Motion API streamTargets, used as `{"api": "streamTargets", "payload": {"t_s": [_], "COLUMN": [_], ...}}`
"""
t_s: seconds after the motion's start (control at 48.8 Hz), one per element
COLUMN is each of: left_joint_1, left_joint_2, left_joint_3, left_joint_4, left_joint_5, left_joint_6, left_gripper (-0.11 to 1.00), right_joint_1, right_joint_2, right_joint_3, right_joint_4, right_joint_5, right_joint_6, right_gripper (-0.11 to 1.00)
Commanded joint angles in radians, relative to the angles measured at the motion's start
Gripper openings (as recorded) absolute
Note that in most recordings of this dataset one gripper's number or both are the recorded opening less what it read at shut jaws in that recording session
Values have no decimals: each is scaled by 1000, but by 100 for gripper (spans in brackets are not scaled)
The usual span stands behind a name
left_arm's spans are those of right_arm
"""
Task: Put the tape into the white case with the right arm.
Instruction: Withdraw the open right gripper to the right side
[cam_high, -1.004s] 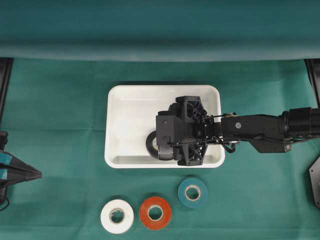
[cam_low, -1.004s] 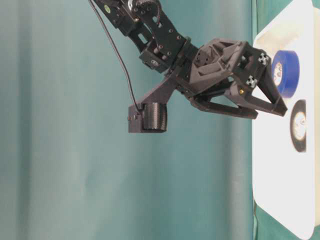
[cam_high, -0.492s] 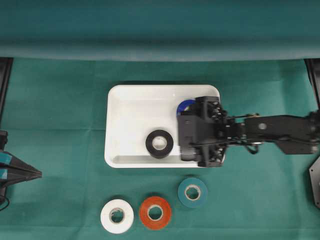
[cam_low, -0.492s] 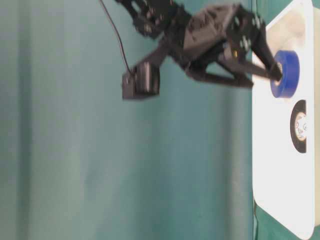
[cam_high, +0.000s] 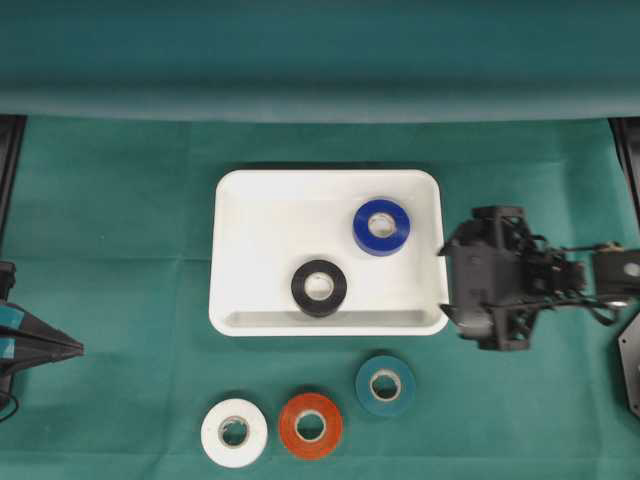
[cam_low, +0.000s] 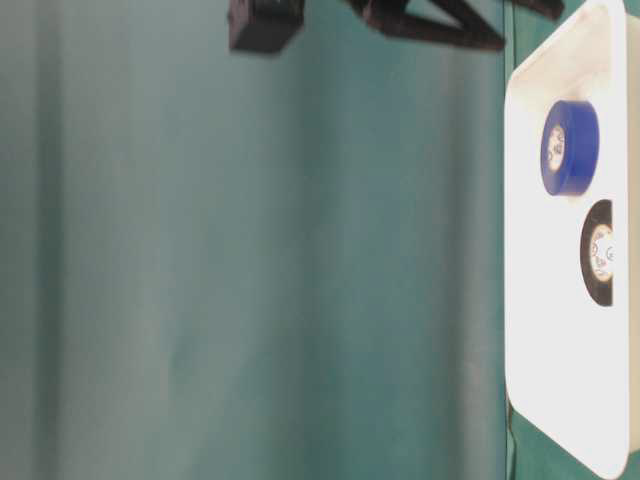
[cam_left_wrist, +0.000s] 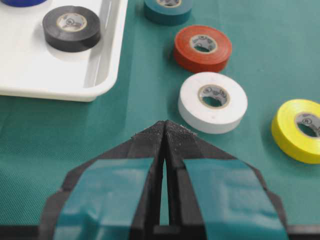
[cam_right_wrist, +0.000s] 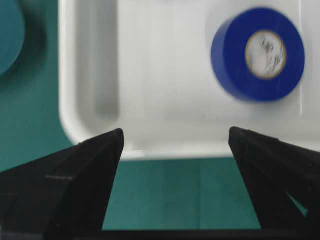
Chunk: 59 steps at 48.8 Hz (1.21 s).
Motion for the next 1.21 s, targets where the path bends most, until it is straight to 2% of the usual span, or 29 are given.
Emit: {"api": "streamTargets", "payload": {"t_s": [0.0,0.205,0.492,0.717,0.942,1.188], "left_joint_1": [2,0,0,2,2,0], "left_joint_2": [8,8,8,8,8,8], "left_joint_3": [-11,-11,-11,-11,-11,-11], "left_joint_4": [-2,-2,-2,-2,-2,-2], "left_joint_5": [-11,-11,-11,-11,-11,-11], "left_joint_6": [0,0,0,0,0,0], "left_gripper": [0,0,0,0,0,0], "right_joint_1": [-3,-2,-2,-2,2,89], "right_joint_2": [-84,-275,-457,-529,-545,-540], "right_joint_3": [46,192,325,362,371,376], "right_joint_4": [3,3,3,3,5,8], "right_joint_5": [-37,-86,-83,-83,-86,-106], "right_joint_6": [2,15,98,106,107,109], "right_gripper": [58,58,58,58,58,57]}}
